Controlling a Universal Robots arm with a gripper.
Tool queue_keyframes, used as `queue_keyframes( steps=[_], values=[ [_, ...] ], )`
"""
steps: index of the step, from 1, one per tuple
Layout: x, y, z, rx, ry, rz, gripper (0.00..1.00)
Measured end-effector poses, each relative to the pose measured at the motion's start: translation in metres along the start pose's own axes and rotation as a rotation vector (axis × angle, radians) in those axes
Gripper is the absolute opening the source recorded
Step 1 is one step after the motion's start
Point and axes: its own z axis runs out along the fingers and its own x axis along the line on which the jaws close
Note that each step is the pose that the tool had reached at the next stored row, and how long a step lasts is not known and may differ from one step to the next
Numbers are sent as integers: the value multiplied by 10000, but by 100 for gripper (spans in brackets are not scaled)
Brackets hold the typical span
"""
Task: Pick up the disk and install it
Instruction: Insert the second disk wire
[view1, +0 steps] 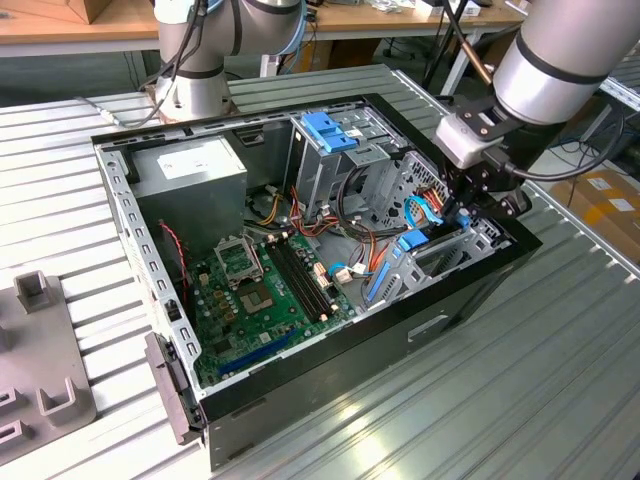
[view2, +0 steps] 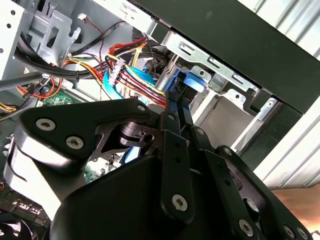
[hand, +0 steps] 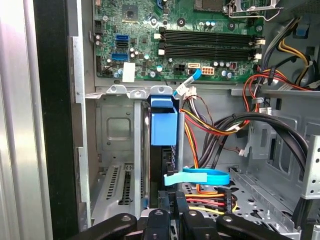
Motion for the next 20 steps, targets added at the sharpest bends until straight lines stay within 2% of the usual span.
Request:
queue_keyframes(
  steps=[3, 14, 17, 20],
  values=[
    [6, 3, 17, 0, 2, -1, 16],
    [5, 13, 17, 0, -8, 0, 16],
    [6, 15, 26, 1, -34, 4, 16],
    [7, 17, 33, 0, -36, 5, 16]
  ],
)
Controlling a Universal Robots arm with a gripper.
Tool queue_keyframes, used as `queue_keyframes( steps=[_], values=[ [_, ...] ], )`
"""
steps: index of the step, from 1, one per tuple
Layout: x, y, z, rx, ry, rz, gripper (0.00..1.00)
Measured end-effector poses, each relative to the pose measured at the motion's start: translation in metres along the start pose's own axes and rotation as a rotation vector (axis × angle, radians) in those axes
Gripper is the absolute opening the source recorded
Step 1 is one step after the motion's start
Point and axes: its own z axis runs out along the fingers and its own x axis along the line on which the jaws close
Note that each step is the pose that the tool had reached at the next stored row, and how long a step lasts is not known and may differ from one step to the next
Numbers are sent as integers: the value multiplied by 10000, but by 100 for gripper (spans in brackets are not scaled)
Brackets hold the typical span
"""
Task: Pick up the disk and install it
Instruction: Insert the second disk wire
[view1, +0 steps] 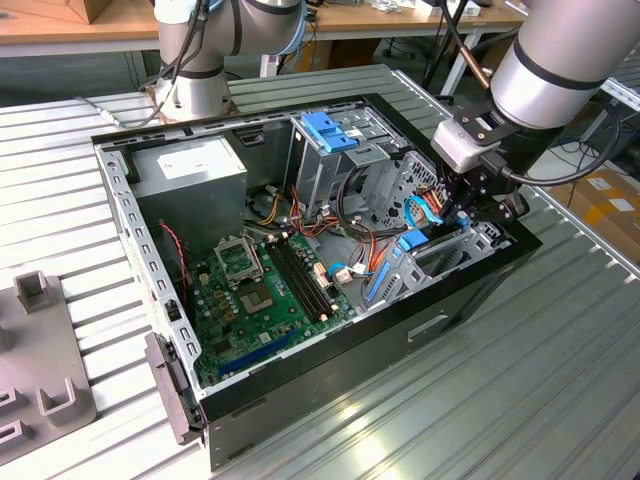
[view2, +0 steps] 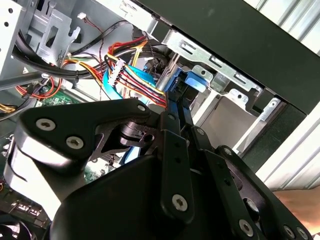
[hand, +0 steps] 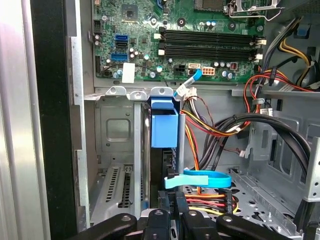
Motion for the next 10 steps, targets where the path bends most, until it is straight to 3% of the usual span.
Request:
queue_keyframes(
  steps=[10],
  values=[
    [10, 8, 47, 0, -3, 1, 16]
  ],
)
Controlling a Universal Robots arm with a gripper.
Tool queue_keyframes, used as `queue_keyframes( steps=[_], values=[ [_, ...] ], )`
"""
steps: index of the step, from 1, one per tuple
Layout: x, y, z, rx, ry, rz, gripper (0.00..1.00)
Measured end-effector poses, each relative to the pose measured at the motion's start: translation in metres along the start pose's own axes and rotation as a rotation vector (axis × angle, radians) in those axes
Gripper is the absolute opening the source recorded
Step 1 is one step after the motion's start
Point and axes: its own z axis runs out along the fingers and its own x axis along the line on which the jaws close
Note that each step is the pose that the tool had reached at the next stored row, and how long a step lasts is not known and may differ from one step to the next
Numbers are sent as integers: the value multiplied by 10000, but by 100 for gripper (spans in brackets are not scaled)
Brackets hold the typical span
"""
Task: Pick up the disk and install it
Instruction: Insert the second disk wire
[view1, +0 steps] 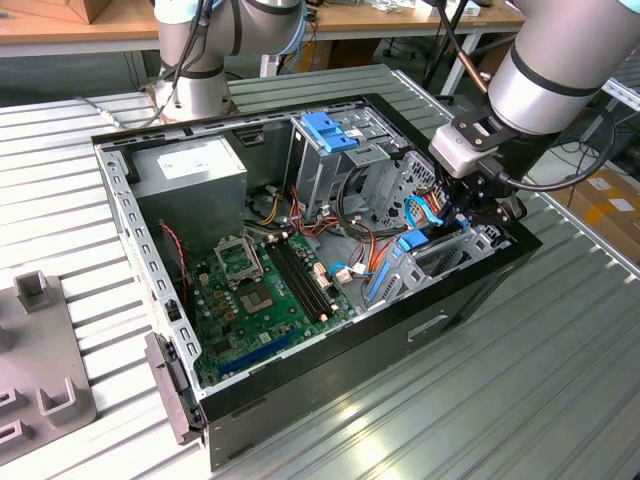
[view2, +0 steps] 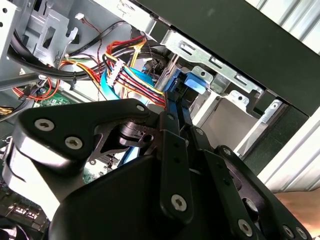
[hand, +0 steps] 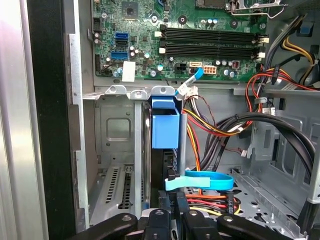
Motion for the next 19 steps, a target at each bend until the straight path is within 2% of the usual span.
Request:
queue_keyframes(
  steps=[11, 12, 13, 15, 17, 19],
  values=[
    [2, 4, 22, -1, 5, -1, 16],
    [2, 4, 31, 2, -14, 1, 16],
    [3, 4, 30, 1, -9, 0, 18],
    [3, 4, 24, 0, 3, -1, 30],
    [3, 4, 25, 0, 3, -1, 30],
    [-1, -2, -11, 0, 2, -1, 30]
  ],
)
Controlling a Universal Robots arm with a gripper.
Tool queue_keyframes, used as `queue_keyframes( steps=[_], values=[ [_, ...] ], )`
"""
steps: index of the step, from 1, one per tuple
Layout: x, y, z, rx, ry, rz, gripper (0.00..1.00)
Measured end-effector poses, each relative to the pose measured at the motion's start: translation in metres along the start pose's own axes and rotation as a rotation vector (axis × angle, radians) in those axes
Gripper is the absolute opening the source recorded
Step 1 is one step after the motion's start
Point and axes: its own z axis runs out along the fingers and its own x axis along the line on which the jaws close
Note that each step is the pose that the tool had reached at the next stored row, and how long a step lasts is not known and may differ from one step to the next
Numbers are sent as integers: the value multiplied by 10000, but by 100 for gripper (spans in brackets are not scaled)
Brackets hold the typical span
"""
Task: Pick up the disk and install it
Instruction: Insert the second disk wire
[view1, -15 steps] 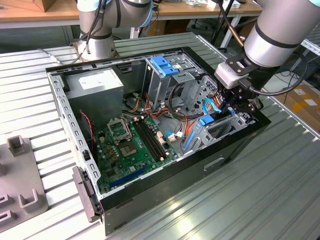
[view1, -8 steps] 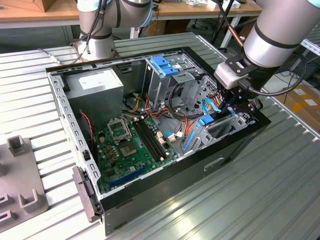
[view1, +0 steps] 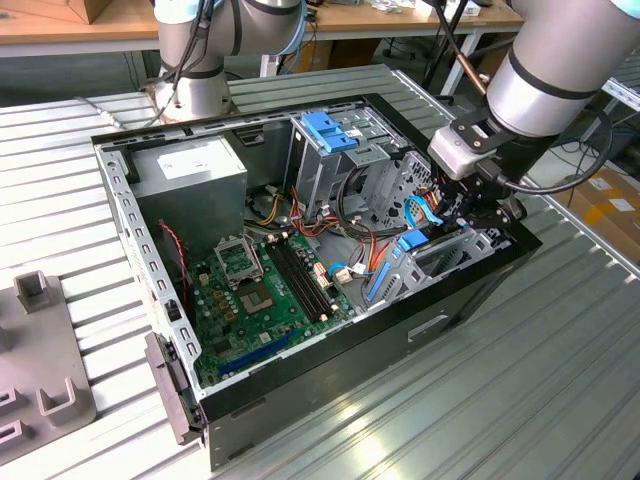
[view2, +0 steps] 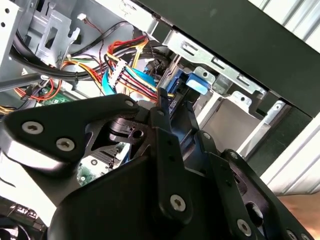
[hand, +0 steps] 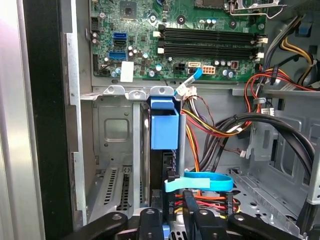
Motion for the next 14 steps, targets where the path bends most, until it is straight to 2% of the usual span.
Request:
queue_keyframes(
  steps=[3, 5, 8, 14],
  values=[
    [-15, -25, -154, 0, 0, 0, 30],
    [-22, -37, -222, 0, 1, 0, 30],
    [-27, -46, -278, 0, 1, 0, 30],
    [-27, -46, -281, 0, 1, 1, 30]
  ],
)
